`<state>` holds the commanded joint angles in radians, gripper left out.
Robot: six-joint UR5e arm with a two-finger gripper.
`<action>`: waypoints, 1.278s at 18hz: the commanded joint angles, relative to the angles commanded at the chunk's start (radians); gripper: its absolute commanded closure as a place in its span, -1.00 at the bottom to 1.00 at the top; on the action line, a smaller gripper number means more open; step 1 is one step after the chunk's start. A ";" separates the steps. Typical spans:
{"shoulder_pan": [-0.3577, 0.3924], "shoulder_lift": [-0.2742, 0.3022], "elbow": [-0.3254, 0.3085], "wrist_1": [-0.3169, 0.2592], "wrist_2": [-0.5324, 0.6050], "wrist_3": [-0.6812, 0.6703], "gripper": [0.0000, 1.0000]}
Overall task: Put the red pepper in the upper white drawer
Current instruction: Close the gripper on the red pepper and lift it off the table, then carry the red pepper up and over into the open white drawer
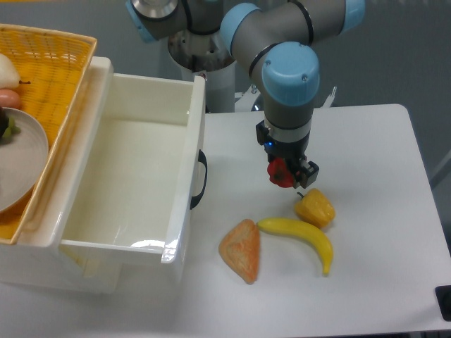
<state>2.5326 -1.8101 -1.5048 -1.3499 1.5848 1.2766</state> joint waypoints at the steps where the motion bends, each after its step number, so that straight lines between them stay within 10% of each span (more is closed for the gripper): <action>1: 0.009 0.009 0.000 0.002 -0.029 -0.037 -0.10; 23: -0.001 0.189 0.009 -0.060 -0.405 -0.468 -0.10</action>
<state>2.5311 -1.6214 -1.4956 -1.4097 1.1797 0.8084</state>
